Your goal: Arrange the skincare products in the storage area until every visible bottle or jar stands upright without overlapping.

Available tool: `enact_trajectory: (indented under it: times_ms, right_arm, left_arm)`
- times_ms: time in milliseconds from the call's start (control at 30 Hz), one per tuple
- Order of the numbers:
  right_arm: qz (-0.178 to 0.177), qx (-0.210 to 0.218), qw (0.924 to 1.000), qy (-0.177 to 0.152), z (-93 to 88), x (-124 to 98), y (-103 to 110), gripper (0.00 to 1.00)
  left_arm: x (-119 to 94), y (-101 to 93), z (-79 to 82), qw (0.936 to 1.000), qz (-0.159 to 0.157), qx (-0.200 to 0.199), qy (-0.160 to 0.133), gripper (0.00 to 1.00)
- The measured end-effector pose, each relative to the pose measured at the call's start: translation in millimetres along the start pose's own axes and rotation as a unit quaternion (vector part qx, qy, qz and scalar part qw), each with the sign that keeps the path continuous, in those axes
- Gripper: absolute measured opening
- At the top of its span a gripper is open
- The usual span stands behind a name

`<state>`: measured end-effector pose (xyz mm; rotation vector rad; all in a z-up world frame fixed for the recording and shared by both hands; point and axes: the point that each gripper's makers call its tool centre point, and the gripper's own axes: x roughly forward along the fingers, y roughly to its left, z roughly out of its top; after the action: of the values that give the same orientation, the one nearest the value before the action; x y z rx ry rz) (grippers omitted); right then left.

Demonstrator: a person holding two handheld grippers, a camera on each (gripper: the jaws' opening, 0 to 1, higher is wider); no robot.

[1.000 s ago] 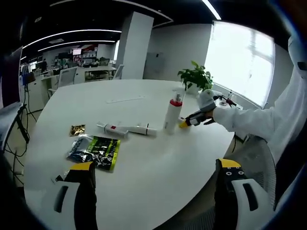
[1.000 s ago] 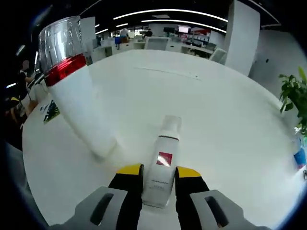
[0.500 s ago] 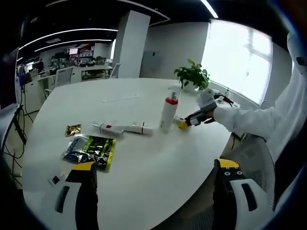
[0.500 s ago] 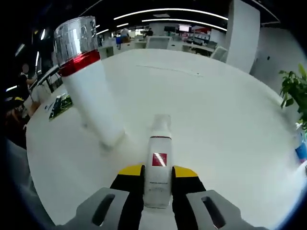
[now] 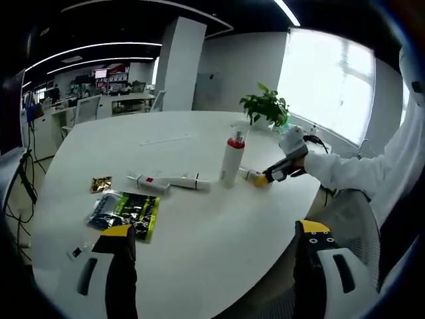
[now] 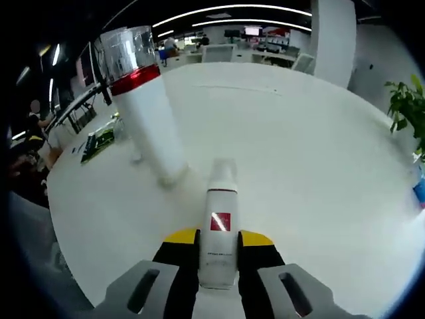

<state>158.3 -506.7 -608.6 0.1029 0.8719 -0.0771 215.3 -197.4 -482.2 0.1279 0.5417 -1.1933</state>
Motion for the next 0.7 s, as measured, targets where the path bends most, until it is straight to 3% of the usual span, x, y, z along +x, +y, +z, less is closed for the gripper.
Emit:
enact_trajectory:
  times_ms: [433, 700]
  right_arm:
    - [0.022, 0.018, 0.9989, -0.039, 4.2, -30.2, 20.1, 0.13]
    - [0.037, 0.021, 0.9968, -0.067, 9.5, -53.4, 37.0, 0.13]
  left_arm:
    - [2.9, -2.7, -6.3, 1.0000, -0.004, -0.004, 0.008, 0.91]
    - [3.3, -5.6, -0.5, 1.0000, -0.002, -0.003, -0.004, 0.87]
